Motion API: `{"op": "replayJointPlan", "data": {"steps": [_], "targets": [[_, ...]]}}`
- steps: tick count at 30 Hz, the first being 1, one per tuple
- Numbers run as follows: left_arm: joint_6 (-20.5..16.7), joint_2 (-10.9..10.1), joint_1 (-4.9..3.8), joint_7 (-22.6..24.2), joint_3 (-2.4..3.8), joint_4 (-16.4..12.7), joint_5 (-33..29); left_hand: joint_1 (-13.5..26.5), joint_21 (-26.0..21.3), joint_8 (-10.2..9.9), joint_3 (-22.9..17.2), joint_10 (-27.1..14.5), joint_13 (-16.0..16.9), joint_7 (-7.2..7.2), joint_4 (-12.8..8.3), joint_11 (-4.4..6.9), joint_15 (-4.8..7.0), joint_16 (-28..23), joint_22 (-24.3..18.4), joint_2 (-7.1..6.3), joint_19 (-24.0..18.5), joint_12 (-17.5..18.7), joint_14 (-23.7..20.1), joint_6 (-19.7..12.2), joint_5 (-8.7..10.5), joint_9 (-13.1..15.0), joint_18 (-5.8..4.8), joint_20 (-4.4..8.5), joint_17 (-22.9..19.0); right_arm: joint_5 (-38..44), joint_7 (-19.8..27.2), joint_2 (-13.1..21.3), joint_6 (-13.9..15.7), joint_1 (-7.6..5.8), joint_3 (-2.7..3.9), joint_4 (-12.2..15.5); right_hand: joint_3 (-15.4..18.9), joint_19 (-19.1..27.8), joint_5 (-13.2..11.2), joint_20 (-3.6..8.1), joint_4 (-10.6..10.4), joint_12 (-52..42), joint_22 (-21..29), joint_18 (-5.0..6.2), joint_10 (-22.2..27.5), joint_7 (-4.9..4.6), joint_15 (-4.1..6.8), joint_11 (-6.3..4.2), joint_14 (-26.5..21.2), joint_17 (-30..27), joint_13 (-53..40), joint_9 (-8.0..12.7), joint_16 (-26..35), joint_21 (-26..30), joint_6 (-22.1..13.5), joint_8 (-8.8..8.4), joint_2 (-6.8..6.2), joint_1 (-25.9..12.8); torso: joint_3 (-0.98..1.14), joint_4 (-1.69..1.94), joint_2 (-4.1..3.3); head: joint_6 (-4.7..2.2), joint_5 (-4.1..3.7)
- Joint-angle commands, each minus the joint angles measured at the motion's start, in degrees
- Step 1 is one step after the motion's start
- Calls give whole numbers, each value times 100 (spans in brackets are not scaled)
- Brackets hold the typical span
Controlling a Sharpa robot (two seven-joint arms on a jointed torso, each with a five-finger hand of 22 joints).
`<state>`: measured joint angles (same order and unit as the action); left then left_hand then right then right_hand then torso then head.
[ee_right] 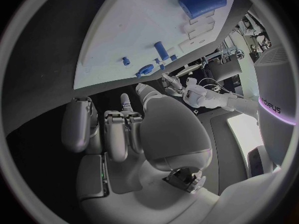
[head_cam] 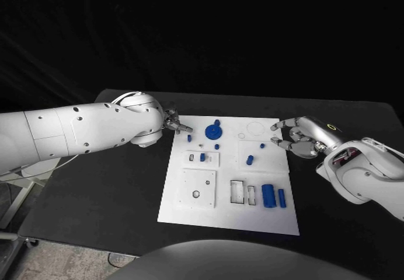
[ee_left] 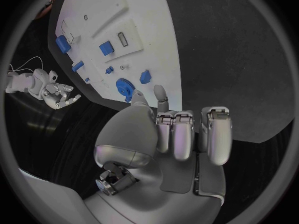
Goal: Assemble the parts on the task board
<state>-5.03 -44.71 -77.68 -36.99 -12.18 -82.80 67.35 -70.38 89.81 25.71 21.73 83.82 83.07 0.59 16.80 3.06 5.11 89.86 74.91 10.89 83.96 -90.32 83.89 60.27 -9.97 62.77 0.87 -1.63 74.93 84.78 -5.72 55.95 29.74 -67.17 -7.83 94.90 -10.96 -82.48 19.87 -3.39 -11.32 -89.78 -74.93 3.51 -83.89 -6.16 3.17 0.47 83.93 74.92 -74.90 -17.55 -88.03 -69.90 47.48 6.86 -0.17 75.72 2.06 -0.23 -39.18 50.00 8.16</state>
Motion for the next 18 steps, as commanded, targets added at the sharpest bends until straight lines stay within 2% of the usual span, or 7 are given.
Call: {"op": "replayJointPlan", "data": {"steps": [1, 2, 8, 15, 18], "targets": [[194, 38, 27, 47, 3, 44, -53, 107, -10, 4, 41, 618, 693, -2, -4, -20, -7, 14, 1484, 14, 571, 32, 611, -57, -22, 16, -76, 20, 1507, -3, 64, 5, 37, 7, 0, -5, -39, -33, 35, 13, 4, -22, -969, 59, -611, 12, -13, 12, 562, 1390, -1510, 9, -22, -21, 38, 1, 4, 49, -3, 5, 6, 0, -10], [209, 54, 43, 46, 3, 61, -54, 113, -11, 4, 44, 618, 693, -1, -4, -21, -8, 14, 1483, 15, 570, 32, 611, -59, -22, 18, -75, 20, 1507, -4, 61, 8, 34, 7, 0, -6, -39, -33, 35, 13, 4, -22, -969, 59, -611, 12, -13, 12, 562, 1390, -1510, 9, -22, -21, 38, 1, 4, 49, 0, -3, 7, 0, 1], [270, 106, 82, 46, 3, 78, -83, 189, -22, 1, 75, 618, 693, 6, -3, -30, -19, 14, 1474, 44, 557, 32, 611, -71, -38, 37, -71, 9, 1507, -6, 55, 6, 30, 8, 0, -9, -45, -33, 46, 14, 8, -22, -969, 59, -611, 10, -12, 12, 562, 1391, -1510, 11, -22, -21, 40, -1, 2, 53, -5, 0, 11, 0, -18], [250, 137, 98, 52, 3, 71, -109, 228, -34, -11, 92, 618, 693, 9, -6, -35, -25, 14, 1464, 63, 544, 32, 611, -79, -83, 41, -67, 2, 1507, -7, 47, 2, 29, 9, 0, -12, -45, -33, 46, 14, 8, -22, -969, 59, -611, 10, -12, 12, 562, 1391, -1510, 11, -22, -21, 40, -1, 2, 53, -1, -2, 11, 0, -16], [199, 130, 101, 58, 3, 56, -136, 249, -43, -18, 104, 618, 693, 12, -4, -38, -28, 14, 1457, 68, 534, 32, 611, -82, -93, 41, -63, -1, 1507, -7, 37, 5, 19, 9, 0, -17, -50, -33, 56, 15, 13, -22, -968, 60, -611, 9, -12, 13, 561, 1386, -1510, 14, -15, -17, 40, -3, -2, 57, -6, 5, 11, 0, -19]]}}
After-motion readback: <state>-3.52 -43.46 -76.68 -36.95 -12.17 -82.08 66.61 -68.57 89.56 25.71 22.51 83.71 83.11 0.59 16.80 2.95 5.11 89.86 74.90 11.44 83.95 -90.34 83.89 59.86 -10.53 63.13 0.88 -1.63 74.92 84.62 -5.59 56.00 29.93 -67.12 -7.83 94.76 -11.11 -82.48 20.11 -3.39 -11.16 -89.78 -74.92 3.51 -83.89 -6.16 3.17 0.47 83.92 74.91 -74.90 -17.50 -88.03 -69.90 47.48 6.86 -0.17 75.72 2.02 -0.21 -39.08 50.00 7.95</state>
